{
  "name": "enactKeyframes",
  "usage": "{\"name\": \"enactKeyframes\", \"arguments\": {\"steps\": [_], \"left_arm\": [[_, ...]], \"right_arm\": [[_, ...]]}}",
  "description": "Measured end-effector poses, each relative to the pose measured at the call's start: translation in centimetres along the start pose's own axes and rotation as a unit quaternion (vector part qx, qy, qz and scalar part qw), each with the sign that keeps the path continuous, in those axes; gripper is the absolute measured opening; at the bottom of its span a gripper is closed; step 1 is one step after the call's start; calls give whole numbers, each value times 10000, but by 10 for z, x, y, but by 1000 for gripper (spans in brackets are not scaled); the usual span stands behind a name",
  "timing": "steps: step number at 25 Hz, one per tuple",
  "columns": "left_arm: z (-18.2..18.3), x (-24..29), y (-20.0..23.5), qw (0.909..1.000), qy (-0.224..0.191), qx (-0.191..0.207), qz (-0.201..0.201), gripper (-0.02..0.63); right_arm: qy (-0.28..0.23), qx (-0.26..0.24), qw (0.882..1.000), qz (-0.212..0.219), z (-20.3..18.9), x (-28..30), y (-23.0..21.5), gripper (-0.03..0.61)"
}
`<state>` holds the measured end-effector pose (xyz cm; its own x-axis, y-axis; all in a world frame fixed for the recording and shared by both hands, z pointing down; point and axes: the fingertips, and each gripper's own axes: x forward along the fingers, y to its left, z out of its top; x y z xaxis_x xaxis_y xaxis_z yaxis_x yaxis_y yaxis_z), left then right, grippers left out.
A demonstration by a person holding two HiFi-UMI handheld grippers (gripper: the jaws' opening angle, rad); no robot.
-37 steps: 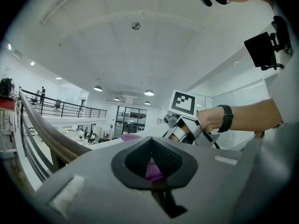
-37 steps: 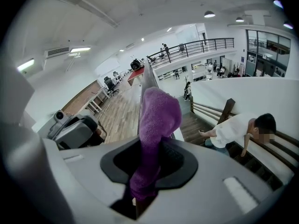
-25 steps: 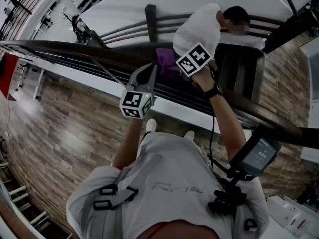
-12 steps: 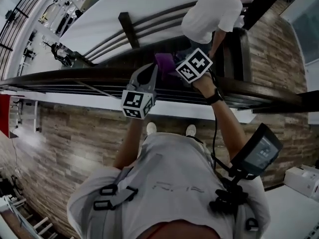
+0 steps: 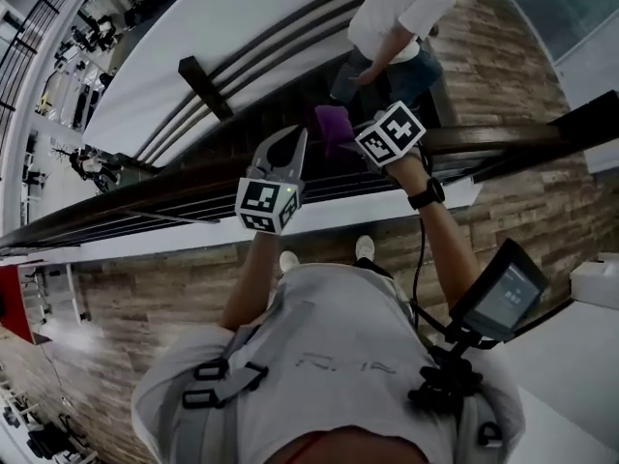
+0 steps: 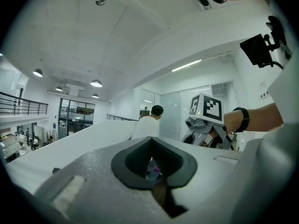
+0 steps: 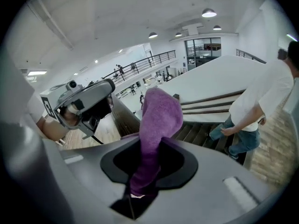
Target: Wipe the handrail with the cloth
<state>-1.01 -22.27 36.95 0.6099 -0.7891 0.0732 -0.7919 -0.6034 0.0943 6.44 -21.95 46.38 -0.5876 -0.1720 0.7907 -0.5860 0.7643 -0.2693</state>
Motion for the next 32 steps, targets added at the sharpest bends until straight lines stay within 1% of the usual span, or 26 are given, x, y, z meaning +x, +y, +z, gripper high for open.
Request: {"name": "enactKeyframes", "arguments": {"steps": [3, 8, 14, 19, 22, 27, 32], "left_arm": [[4, 13, -21, 9994, 5, 46, -339, -3], [-4, 56, -70, 9961, 130, 123, -860, -3], [-12, 95, -131, 9888, 256, 155, -1462, -3], [-9, 121, -173, 9828, 294, 171, -1814, -3], [-10, 133, -197, 9795, 317, 209, -1978, -3], [-11, 154, -231, 9731, 372, 292, -2255, -3], [-12, 177, -268, 9660, 449, 312, -2528, -3]], "right_arm": [[-115, 222, 9994, -222, -13, -18, -10, 94], [-347, 629, 9957, -587, -48, -52, -56, 94], [-658, 1104, 9872, -948, -86, -89, -103, 94], [-839, 1336, 9802, -1197, -108, -117, -135, 94], [-956, 1463, 9743, -1423, -127, -135, -154, 94], [-1177, 1795, 9599, -1800, -157, -171, -190, 94], [-1475, 2134, 9479, -1848, -179, -201, -223, 94]]}}
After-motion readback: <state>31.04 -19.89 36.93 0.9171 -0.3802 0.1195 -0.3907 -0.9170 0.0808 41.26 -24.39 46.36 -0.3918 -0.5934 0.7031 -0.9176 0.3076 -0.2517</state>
